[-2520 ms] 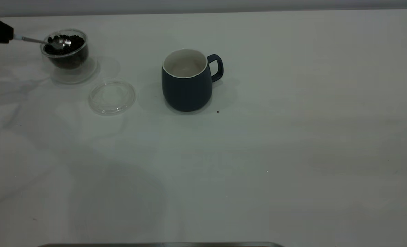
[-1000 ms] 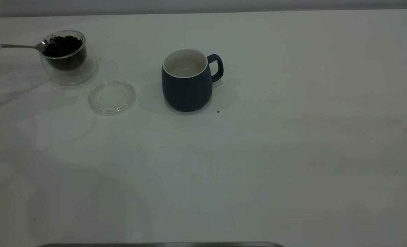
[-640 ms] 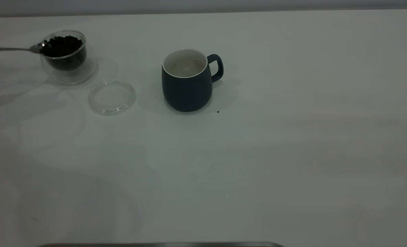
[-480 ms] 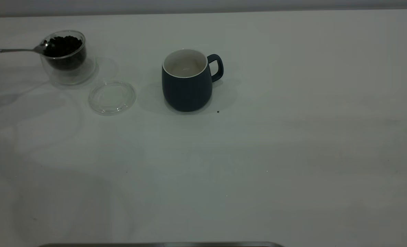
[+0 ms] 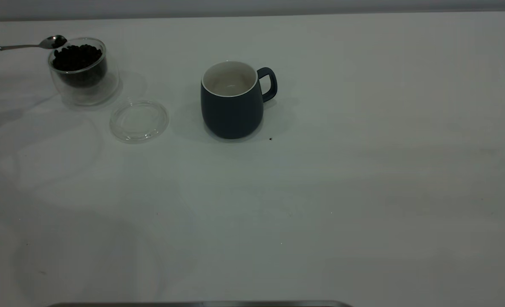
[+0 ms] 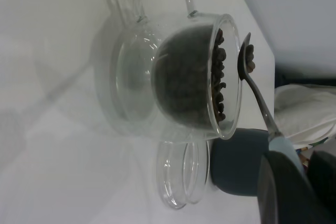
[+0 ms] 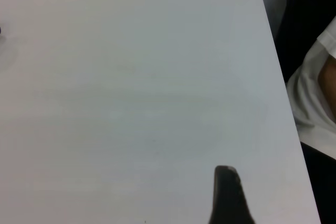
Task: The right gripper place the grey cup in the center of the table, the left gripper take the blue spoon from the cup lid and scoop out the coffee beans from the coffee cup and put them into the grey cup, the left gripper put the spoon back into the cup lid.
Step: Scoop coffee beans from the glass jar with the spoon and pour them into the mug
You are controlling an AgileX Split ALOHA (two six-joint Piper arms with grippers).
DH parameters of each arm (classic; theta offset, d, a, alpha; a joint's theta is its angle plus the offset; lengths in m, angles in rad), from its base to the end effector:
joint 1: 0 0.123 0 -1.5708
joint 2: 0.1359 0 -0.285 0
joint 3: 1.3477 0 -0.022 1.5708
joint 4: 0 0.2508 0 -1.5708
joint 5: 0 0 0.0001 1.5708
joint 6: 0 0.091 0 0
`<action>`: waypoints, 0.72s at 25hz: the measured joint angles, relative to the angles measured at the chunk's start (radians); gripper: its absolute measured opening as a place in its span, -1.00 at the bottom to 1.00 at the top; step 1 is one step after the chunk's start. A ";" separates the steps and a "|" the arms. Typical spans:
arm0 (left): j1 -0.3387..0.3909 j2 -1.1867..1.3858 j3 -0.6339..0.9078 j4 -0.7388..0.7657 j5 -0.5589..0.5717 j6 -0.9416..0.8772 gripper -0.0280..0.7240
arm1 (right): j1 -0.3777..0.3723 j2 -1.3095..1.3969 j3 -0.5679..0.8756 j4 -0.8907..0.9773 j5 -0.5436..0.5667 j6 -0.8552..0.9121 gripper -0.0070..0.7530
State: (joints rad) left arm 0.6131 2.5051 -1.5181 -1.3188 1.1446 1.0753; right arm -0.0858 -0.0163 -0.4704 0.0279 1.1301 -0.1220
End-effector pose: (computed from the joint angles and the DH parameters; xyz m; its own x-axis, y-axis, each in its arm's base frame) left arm 0.3982 0.1820 0.0348 -0.8140 -0.5372 -0.2211 -0.1004 0.5050 -0.8573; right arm -0.0069 0.0029 0.2635 -0.5298 -0.0647 -0.8457 0.0061 0.9968 -0.0801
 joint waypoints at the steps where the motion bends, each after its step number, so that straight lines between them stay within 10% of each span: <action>1: 0.000 0.000 0.000 0.005 0.000 -0.008 -0.59 | 0.000 0.000 0.000 0.000 0.000 0.000 0.23; 18: -0.094 -0.070 0.000 0.067 0.004 -0.067 -0.59 | 0.000 0.000 0.000 0.000 0.000 0.000 0.23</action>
State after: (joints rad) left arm 0.5188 2.4354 -1.5181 -1.2513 1.1487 1.0081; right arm -0.0858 -0.0163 -0.4704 0.0279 1.1301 -0.1220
